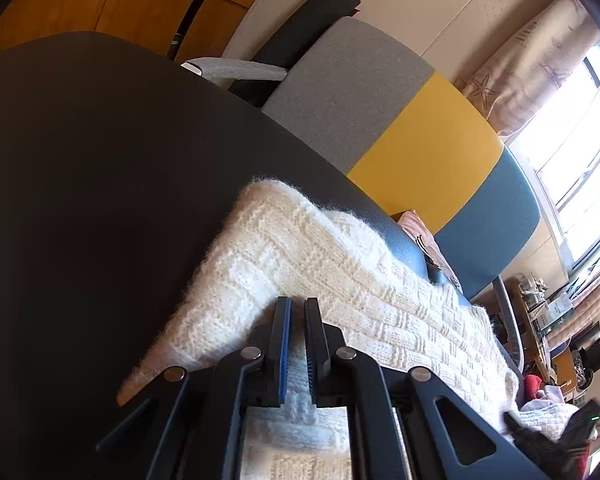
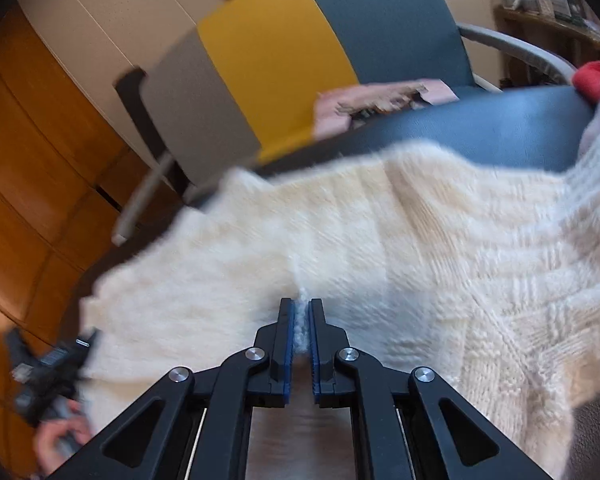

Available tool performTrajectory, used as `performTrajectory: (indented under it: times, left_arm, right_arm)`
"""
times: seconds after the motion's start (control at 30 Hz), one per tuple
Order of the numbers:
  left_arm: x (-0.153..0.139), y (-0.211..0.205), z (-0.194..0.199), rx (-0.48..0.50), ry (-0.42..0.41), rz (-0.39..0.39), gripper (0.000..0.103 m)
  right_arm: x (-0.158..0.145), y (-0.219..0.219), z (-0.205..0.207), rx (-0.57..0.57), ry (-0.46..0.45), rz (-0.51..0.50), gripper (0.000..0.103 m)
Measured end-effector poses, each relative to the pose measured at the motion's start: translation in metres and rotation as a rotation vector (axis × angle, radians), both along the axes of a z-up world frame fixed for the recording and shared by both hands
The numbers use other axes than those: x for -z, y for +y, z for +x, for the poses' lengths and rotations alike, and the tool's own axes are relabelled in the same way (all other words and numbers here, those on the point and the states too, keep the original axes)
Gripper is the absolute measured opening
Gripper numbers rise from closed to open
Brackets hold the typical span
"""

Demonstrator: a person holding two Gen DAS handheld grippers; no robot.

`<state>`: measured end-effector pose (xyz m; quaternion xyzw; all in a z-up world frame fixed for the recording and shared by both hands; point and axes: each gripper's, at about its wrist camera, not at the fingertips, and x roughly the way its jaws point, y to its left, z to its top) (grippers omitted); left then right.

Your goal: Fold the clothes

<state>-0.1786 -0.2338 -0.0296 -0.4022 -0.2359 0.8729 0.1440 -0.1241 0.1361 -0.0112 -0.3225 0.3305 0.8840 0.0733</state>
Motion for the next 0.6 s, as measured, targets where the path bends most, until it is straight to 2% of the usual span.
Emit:
performTrajectory:
  times: [0.07,0.23,0.27,0.3,0.33,0.37,0.4,0.43,0.5,0.57,0.6]
  left_arm:
    - [0.001,0.000,0.000,0.000,0.000,0.001,0.007]
    - [-0.014,0.008,0.008,0.007,-0.010,-0.060,0.007]
    - [-0.017,0.010,0.010,0.008,-0.012,-0.073,0.007]
    - [-0.021,0.014,0.017,0.009,-0.004,-0.100,0.012]
    - [-0.026,0.018,0.024,0.010,0.004,-0.128,0.017]
    - [-0.030,0.022,0.031,0.011,0.013,-0.155,0.022]
    - [-0.034,0.027,0.038,0.012,0.021,-0.182,0.022]
    - [-0.038,0.031,0.045,0.013,0.029,-0.207,0.023]
    - [-0.031,0.034,0.055,0.018,0.012,-0.167,0.027]
    - [-0.027,0.034,0.063,0.013,0.017,-0.137,0.027]
    - [-0.027,0.032,0.064,0.011,0.020,-0.116,0.029]
  right_arm:
    - [0.005,0.002,-0.001,0.004,-0.012,0.000,0.005]
    - [0.012,0.008,-0.001,0.016,-0.045,-0.011,0.009]
    - [0.008,0.007,0.004,0.030,-0.056,-0.005,0.016]
    - [0.001,0.004,0.010,0.055,-0.054,0.010,0.022]
    - [-0.007,0.001,0.016,0.076,-0.026,0.026,0.039]
    - [-0.012,-0.002,0.019,0.063,0.006,0.035,0.045]
    - [-0.016,-0.006,0.020,0.046,0.033,0.046,0.044]
    - [-0.016,-0.012,0.014,0.001,0.022,0.071,0.044]
    - [-0.015,-0.023,0.002,-0.085,-0.006,0.122,0.032]
    - [-0.003,-0.031,-0.010,-0.139,-0.110,0.204,0.022]
    - [-0.005,-0.029,-0.006,-0.135,-0.093,0.205,0.022]
